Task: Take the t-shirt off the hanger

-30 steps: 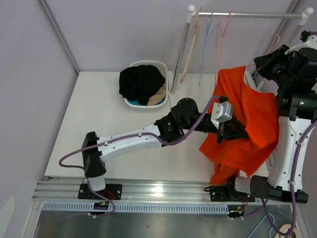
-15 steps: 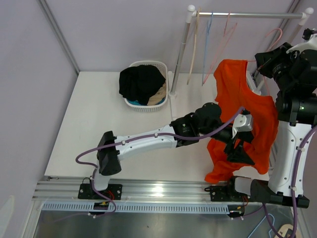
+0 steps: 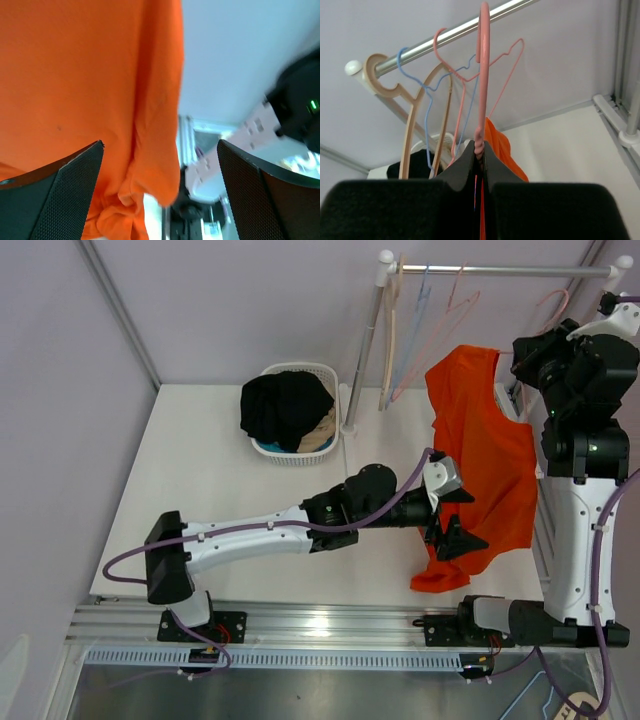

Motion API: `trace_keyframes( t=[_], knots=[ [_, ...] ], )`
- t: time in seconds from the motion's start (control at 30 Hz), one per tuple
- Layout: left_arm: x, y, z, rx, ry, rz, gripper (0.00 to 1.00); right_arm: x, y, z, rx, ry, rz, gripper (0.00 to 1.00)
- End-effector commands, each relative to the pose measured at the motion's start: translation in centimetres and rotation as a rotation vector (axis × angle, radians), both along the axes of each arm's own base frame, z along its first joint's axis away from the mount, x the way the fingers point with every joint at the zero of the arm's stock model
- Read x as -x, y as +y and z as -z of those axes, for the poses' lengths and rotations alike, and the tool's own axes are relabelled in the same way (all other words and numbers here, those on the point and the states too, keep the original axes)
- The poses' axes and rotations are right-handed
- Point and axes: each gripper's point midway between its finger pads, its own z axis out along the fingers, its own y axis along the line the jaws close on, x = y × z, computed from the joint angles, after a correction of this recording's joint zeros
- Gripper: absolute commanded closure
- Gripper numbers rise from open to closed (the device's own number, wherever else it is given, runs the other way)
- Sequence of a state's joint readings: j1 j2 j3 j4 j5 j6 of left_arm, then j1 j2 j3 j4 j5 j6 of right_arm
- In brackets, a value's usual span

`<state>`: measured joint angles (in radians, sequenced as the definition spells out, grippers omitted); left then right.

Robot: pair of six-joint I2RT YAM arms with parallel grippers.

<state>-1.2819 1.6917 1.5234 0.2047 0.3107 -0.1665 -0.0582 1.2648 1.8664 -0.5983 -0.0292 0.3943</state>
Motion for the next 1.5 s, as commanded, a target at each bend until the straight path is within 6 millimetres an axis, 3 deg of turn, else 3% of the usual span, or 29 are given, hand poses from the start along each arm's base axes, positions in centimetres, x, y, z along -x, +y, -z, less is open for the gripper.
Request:
trace_keyframes(
  t=[0.0, 0.17, 0.2, 0.23, 0.37, 0.47, 0.5, 0.57, 0.6, 0.63, 0.7, 0.9, 1.1, 1.17, 1.2, 1.3, 1.33, 1.37, 1.4, 1.47],
  knots=[
    [-2.4, 0.7, -3.7, 0.139, 0.056, -0.171, 0.00, -0.6, -2.8, -3.1, 0.023, -0.122, 0.201, 1.00],
    [-3.1, -0.5, -3.7, 0.120, 0.038, -0.188, 0.01, -1.7, -3.2, -2.6, 0.058, -0.092, 0.328, 1.00],
    [-3.1, -0.9, -2.9, 0.094, 0.040, -0.185, 0.00, -1.7, -3.6, -2.8, 0.082, -0.092, 0.365, 1.00],
    [-3.1, -1.0, -4.2, 0.114, 0.035, -0.181, 0.00, -1.8, -3.5, -2.8, 0.092, -0.091, 0.374, 1.00],
    [-3.2, -2.0, -4.3, 0.099, 0.037, -0.171, 0.01, -2.3, -2.7, -3.1, 0.108, -0.087, 0.370, 1.00],
    [-4.3, -2.9, -4.0, 0.081, 0.026, -0.217, 0.01, -2.4, -2.0, -3.4, 0.107, -0.093, 0.351, 1.00],
    [-4.8, -3.1, -4.1, 0.082, -0.003, -0.231, 0.06, -2.4, -1.6, -3.7, 0.102, -0.101, 0.339, 1.00],
    [-5.4, -4.1, -2.5, 0.028, -0.040, -0.235, 0.34, -2.3, -1.3, -3.9, 0.101, -0.111, 0.326, 1.00],
    [-5.6, -4.2, -2.9, 0.029, -0.042, -0.236, 0.81, -2.3, -1.2, -4.0, 0.107, -0.111, 0.320, 1.00],
    [-5.6, -4.3, -2.6, 0.020, -0.041, -0.235, 0.98, -2.5, -1.2, -4.0, 0.111, -0.112, 0.322, 1.00],
    [-4.9, -3.7, -2.9, 0.041, -0.047, -0.211, 0.99, -2.8, -1.2, -3.9, 0.127, -0.099, 0.327, 1.00],
    [0.0, -1.1, -6.1, 0.072, -0.055, -0.074, 0.99, -5.2, -1.3, -3.0, 0.157, -0.081, 0.356, 1.00],
    [8.7, 0.8, -6.1, 0.076, -0.060, 0.283, 0.99, -7.1, -1.0, -2.8, 0.170, -0.075, 0.355, 1.00],
    [10.7, 1.3, -4.3, 0.066, -0.035, 0.405, 0.99, -7.3, -1.2, -3.0, 0.176, -0.080, 0.364, 1.00],
    [12.8, 2.4, -3.5, 0.057, -0.033, 0.537, 0.99, -7.5, -1.3, -3.0, 0.177, -0.081, 0.367, 1.00],
    [16.1, 4.6, -1.2, 0.041, -0.031, 0.740, 0.99, -7.6, -1.5, -3.1, 0.182, -0.080, 0.369, 1.00],
    [16.6, 5.3, -1.6, 0.063, -0.050, 0.764, 0.99, -7.6, -1.5, -3.2, 0.184, -0.082, 0.370, 1.00],
    [16.9, 5.7, 0.1, 0.033, -0.030, 0.777, 0.99, -7.6, -1.5, -3.1, 0.185, -0.078, 0.368, 1.00],
    [16.9, 5.8, 0.5, 0.028, -0.024, 0.781, 0.99, -7.6, -1.6, -3.0, 0.188, -0.073, 0.364, 1.00],
    [15.8, 4.9, 2.6, -0.031, 0.001, 0.715, 0.99, -7.1, -1.3, -3.0, 0.190, -0.057, 0.340, 1.00]
  ],
)
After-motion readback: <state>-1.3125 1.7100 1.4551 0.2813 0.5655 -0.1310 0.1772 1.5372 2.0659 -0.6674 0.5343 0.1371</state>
